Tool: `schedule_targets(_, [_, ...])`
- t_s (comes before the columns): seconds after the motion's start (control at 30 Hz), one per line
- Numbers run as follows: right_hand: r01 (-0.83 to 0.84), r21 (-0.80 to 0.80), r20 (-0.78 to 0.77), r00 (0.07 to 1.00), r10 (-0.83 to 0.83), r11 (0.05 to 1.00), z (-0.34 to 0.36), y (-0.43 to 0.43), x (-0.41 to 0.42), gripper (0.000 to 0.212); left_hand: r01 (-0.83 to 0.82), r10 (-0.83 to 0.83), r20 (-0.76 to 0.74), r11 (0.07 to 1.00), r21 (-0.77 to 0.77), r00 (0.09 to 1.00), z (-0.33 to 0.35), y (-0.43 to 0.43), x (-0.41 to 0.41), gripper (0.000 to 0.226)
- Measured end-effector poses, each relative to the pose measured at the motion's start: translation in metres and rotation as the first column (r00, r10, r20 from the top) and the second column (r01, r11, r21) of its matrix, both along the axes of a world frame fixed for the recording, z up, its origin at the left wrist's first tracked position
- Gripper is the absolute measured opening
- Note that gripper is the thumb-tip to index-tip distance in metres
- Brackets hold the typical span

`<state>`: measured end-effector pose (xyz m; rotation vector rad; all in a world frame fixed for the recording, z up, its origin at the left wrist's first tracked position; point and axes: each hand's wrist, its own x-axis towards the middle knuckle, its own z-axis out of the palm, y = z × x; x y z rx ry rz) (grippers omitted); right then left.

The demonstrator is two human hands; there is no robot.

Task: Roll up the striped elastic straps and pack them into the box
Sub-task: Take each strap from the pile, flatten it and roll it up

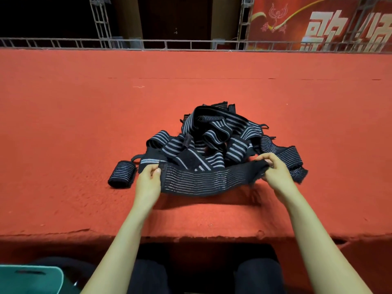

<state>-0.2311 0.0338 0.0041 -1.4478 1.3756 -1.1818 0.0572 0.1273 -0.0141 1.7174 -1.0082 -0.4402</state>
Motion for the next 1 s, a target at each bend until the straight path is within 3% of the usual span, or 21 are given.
schedule_targets(0.2, [-0.14, 0.066, -0.098, 0.984, 0.146, 0.988, -0.013, -0.002, -0.014, 0.063, 0.006, -0.025, 0.086, 0.976, 0.22, 0.996, -0.021, 0.007, 0.015, 0.023])
schedule_targets(0.33, [-0.238, 0.014, -0.3, 0.925, 0.231, 0.971, 0.0, 0.008, -0.018, 0.048, -0.065, 0.025, 0.151, 0.961, 0.269, 0.988, -0.028, 0.018, 0.021, 0.025])
schedule_targets(0.37, [-0.237, -0.039, -0.449, 0.872, 0.195, 0.971, 0.001, 0.008, -0.019, 0.044, -0.078, 0.03, 0.175, 0.959, 0.273, 0.984, -0.03, 0.021, 0.022, 0.025])
schedule_targets(0.43, [-0.223, -0.225, -0.791, 0.61, -0.044, 0.949, 0.0, 0.008, -0.014, 0.037, -0.091, 0.03, 0.213, 0.955, 0.282, 0.977, -0.033, 0.023, 0.021, 0.025])
schedule_targets(0.47, [-0.263, -0.322, -0.852, 0.499, -0.158, 0.909, -0.004, 0.008, -0.01, 0.033, -0.094, 0.028, 0.228, 0.954, 0.286, 0.973, -0.035, 0.023, 0.02, 0.025])
schedule_targets(0.5, [-0.329, -0.367, -0.861, 0.474, -0.184, 0.87, -0.008, 0.01, -0.003, 0.03, -0.098, 0.027, 0.243, 0.953, 0.286, 0.97, -0.036, 0.023, 0.019, 0.025])
schedule_targets(0.53, [-0.402, -0.374, -0.86, 0.487, -0.151, 0.836, -0.011, 0.011, 0.005, 0.031, -0.103, 0.027, 0.26, 0.953, 0.284, 0.965, -0.037, 0.022, 0.018, 0.025])
schedule_targets(0.6, [-0.482, -0.225, -0.866, 0.497, 0.053, 0.847, -0.019, 0.013, 0.019, 0.042, -0.107, 0.018, 0.302, 0.954, 0.28, 0.953, -0.036, 0.021, 0.015, 0.026])
schedule_targets(0.67, [-0.45, -0.039, -0.818, 0.527, 0.23, 0.892, -0.032, 0.011, 0.025, 0.05, -0.104, 0.005, 0.341, 0.956, 0.274, 0.94, -0.035, 0.022, 0.013, 0.027])
schedule_targets(0.73, [-0.361, 0.071, -0.763, 0.581, 0.284, 0.93, -0.043, 0.012, 0.024, 0.057, -0.101, -0.009, 0.373, 0.957, 0.273, 0.928, -0.034, 0.024, 0.012, 0.03])
schedule_targets(0.83, [-0.254, 0.146, -0.691, 0.665, 0.282, 0.956, -0.056, 0.018, 0.023, 0.061, -0.096, -0.034, 0.413, 0.952, 0.291, 0.91, -0.037, 0.028, 0.015, 0.034])
schedule_targets(1.0, [-0.121, 0.055, -0.645, 0.753, 0.128, 0.991, -0.066, 0.025, 0.023, 0.042, -0.099, -0.062, 0.493, 0.951, 0.294, 0.868, -0.042, 0.032, 0.016, 0.032])
